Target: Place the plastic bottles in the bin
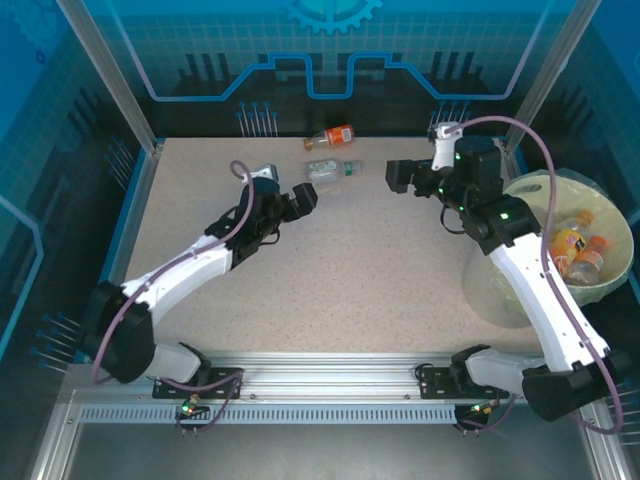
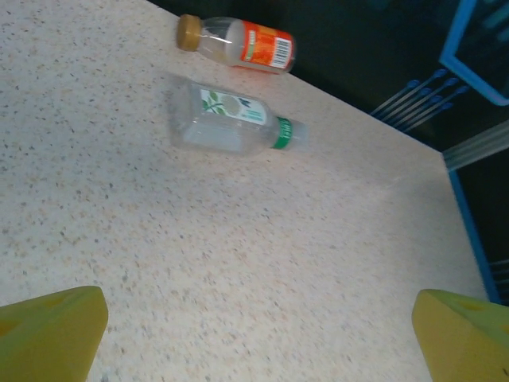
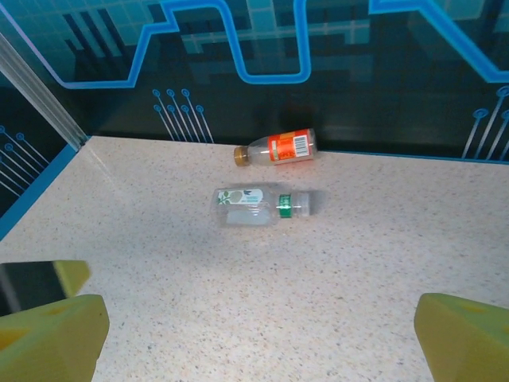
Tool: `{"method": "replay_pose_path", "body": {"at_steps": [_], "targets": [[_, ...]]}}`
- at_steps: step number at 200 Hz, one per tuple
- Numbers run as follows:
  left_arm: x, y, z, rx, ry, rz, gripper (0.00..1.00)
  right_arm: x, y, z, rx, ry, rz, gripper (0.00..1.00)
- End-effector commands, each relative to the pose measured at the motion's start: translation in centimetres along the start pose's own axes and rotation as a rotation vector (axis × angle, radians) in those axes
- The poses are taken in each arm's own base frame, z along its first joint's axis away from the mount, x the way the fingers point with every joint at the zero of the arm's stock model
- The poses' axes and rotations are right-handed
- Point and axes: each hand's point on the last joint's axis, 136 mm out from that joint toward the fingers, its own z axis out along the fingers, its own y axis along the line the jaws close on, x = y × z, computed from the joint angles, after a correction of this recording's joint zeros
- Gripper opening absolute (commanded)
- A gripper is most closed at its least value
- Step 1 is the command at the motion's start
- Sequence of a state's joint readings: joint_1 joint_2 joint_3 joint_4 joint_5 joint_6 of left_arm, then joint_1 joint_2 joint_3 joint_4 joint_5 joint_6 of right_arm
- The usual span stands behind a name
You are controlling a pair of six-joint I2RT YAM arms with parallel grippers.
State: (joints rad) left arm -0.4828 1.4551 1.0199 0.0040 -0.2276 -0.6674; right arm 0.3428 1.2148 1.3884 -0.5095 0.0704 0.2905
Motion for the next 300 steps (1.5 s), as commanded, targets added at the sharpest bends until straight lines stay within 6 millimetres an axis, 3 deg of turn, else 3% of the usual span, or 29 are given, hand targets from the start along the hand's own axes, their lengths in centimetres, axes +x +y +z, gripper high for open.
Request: {"method": "replay_pose_path", "body": {"at_steps": [1, 36, 67, 100, 159, 181, 207, 300], "targets": [[-1.6, -0.6, 2.9, -0.001, -0.005, 0.062, 0.99, -0.5, 1.4, 2.3, -0.035, -0.024, 0.028, 1.00], [-1.4, 0.7, 9.6, -0.058, 0.055, 0.068, 0.99, 1.1, 1.0, 6.8, 0.010, 0.013, 0.061, 1.00], [-2.1, 1.0, 14.0, -0.036, 0.086, 0.062, 0.99, 2.0, 0.6, 9.0, 0.031, 0.047, 0.085, 1.00], [-3.6, 0.5, 17.9, 0.049, 0.068, 0.157, 0.99, 2.5, 0.6, 9.4, 0.030, 0.059, 0.098, 1.00], [-3.5, 1.0, 23.6, 0.114, 0.139, 0.265, 0.99, 2.7, 0.0, 8.2, 0.062, 0.058, 0.071, 1.00], [-3.0, 1.1, 25.1, 0.145, 0.185, 0.300, 0.99, 2.5, -0.2, 7.5, 0.072, 0.052, 0.055, 1.00], [-0.9, 1.2, 26.3, 0.175, 0.303, 0.358, 0.99, 2.2, -0.4, 6.5, 0.080, 0.042, 0.045, 1.00], [2.7, 2.5, 25.4, -0.024, 0.410, 0.709, 0.95, 1.5, -1.3, 3.7, 0.126, -0.009, 0.022, 1.00]]}}
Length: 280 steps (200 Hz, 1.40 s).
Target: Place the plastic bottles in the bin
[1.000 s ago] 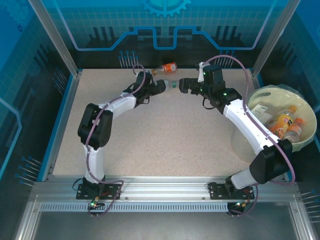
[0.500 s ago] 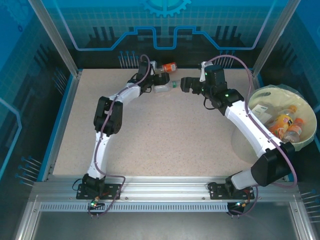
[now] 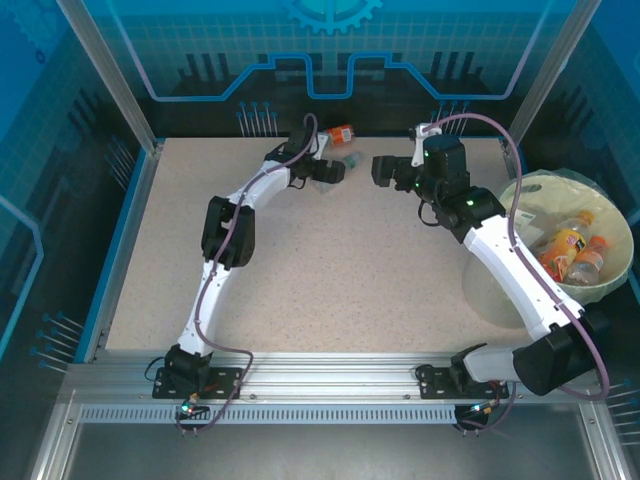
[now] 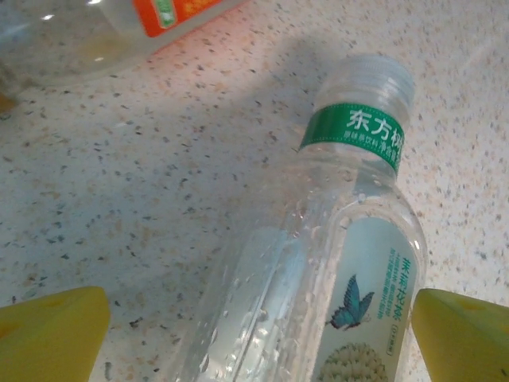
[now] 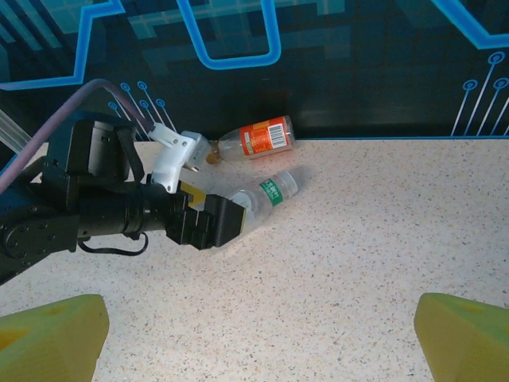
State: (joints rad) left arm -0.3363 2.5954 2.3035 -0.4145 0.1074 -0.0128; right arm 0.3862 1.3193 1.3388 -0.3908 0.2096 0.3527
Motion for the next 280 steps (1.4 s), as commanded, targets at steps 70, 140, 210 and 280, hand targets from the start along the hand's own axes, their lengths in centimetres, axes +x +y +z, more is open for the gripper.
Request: {"method": "replay_pose_path", "body": {"at_steps": [70, 140, 210, 280], "targets": [[2.9, 0.1, 0.5, -0.212, 0.137, 0.198, 0.81, -0.3, -0.5, -1.6, 0.023, -0.027, -0.019, 1.00], [5.1, 0.1, -0.1, -0.211, 0.186, 0.143, 0.65, 0.4, -0.9, -1.9, 0.035, -0.007, -0.026, 1.00], [6.6, -2.4, -4.2, -0.110, 0.144, -0.010, 0.59, 2.9, -0.9, -1.9, 0.008, 0.042, 0.002, 1.00], [9.9, -6.6, -10.6, -0.008, 0.040, -0.099, 0.54, 5.2, -0.5, -2.5, -0.038, 0.082, 0.047, 1.00]]}}
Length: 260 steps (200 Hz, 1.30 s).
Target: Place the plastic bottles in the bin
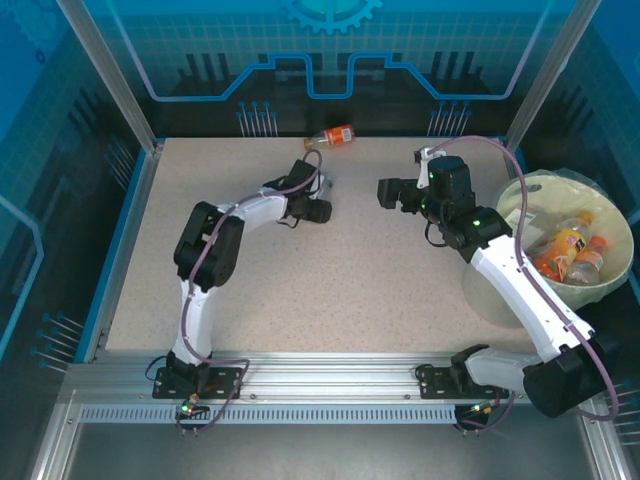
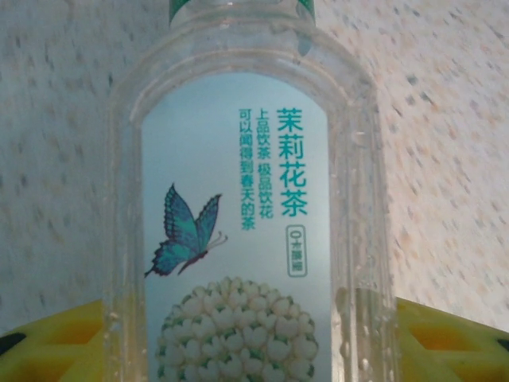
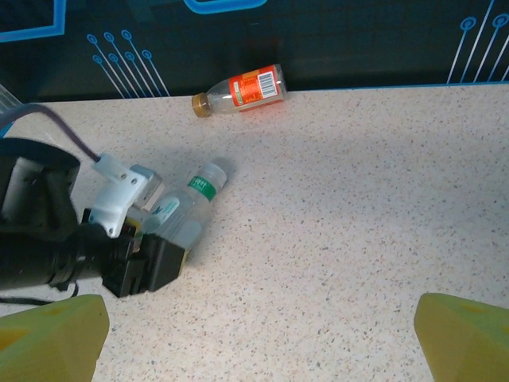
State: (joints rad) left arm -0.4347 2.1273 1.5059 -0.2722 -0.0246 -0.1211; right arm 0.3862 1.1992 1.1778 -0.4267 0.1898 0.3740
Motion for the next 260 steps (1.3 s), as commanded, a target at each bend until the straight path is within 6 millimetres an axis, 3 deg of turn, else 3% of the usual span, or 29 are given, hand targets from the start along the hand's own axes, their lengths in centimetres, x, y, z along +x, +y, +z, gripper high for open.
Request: {"method": "replay_pose_path", "body": {"at_steps": [1, 57, 100, 150, 190, 221, 260], "targets": [[-1.4, -3.2, -4.0, 0.101, -0.140, -0.044, 0.54, 0.5, 0.7, -0.7, -0.043, 0.004, 0.033, 1.00], [3.3, -7.5, -10.2, 0.253, -0.242, -0.087, 0.51, 1.9, 1.4, -1.2, -0.101, 0.052, 0.097, 1.00], [6.1, -10.1, -15.4, 0.352, -0.311, -0.053, 0.50, 3.4, 2.2, -0.2, -0.192, 0.165, 0.234, 1.00], [7.1, -13.5, -20.8, 0.510, -0.373, 0.015, 0.50, 3.4, 6.3, 1.6, -0.444, 0.292, 0.313, 1.00], [6.3, -15.2, -22.1, 0.551, -0.396, 0.044, 0.50, 3.6, 10.1, 2.3, -0.612, 0.363, 0.290, 1.00], [5.4, -15.5, -22.0, 0.547, -0.430, 0.049, 0.50, 4.6, 11.1, 2.1, -0.648, 0.412, 0.293, 1.00], [4.1, -15.9, -22.0, 0.539, -0.481, 0.096, 0.50, 7.4, 11.6, 1.8, -0.656, 0.527, 0.295, 0.97]]}}
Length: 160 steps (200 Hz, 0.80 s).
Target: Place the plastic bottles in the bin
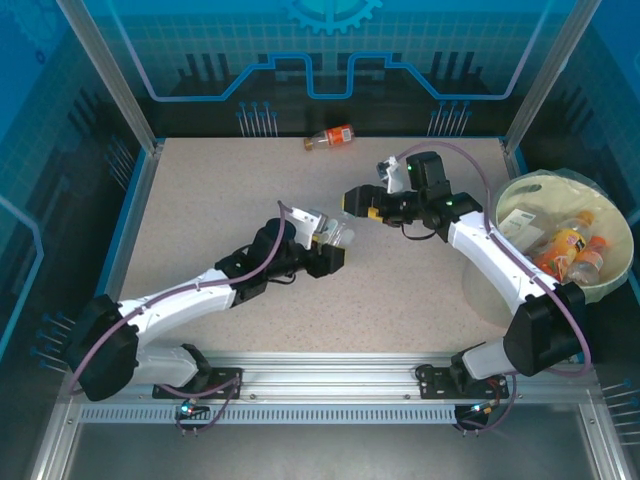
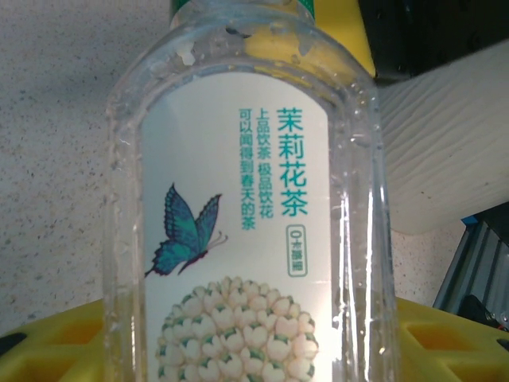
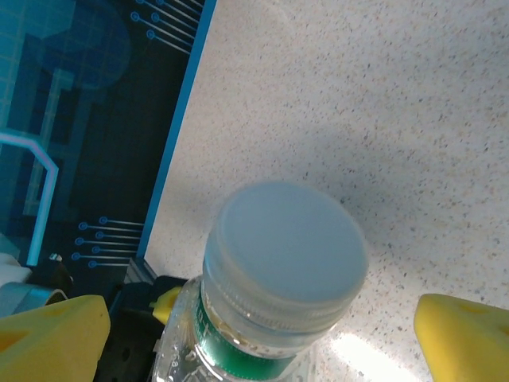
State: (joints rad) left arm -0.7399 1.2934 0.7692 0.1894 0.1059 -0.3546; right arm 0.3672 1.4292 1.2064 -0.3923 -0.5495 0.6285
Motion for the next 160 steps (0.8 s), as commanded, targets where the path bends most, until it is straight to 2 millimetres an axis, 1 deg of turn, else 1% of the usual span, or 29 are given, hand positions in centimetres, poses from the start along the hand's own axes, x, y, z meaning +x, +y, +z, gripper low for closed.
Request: {"method": "replay_pose_path", "body": {"at_steps": [1, 27, 51, 71, 100, 122, 135, 143, 160], "targets": [[-2.9, -1.6, 0.3, 0.039, -0.084, 0.071, 0.50, 1.5, 1.4, 0.5, -0.055, 0.085, 0.007, 0.97], [-3.3, -1.7, 0.6, 0.043, -0.099, 0.090, 0.50, 2.6, 1.3, 1.1, -0.058, 0.133, 0.024, 0.92], [-3.2, -2.3, 0.8, 0.075, -0.102, 0.107, 0.51, 2.8, 1.8, 1.5, -0.098, 0.153, 0.031, 0.87], [-2.9, -2.5, 1.2, 0.083, -0.089, 0.121, 0.51, 2.7, 2.4, 1.7, -0.116, 0.157, 0.021, 0.79], [-2.9, -2.4, 1.5, 0.075, -0.083, 0.121, 0.52, 2.7, 2.5, 1.5, -0.119, 0.152, 0.012, 0.66], [-2.9, -2.5, 1.6, 0.082, -0.082, 0.121, 0.53, 2.5, 2.4, 1.2, -0.102, 0.126, -0.001, 0.58], [-3.0, -2.7, 1.6, 0.089, -0.087, 0.119, 0.58, 2.3, 2.0, 0.9, -0.071, 0.098, -0.012, 0.55], [-3.1, -2.7, 1.6, 0.088, -0.087, 0.111, 0.65, 1.9, 2.0, 0.6, -0.052, 0.075, -0.026, 0.53], [-3.5, -3.0, 1.3, 0.096, -0.098, 0.099, 0.85, 1.1, 1.8, -0.3, 0.003, 0.024, -0.058, 0.50]]}}
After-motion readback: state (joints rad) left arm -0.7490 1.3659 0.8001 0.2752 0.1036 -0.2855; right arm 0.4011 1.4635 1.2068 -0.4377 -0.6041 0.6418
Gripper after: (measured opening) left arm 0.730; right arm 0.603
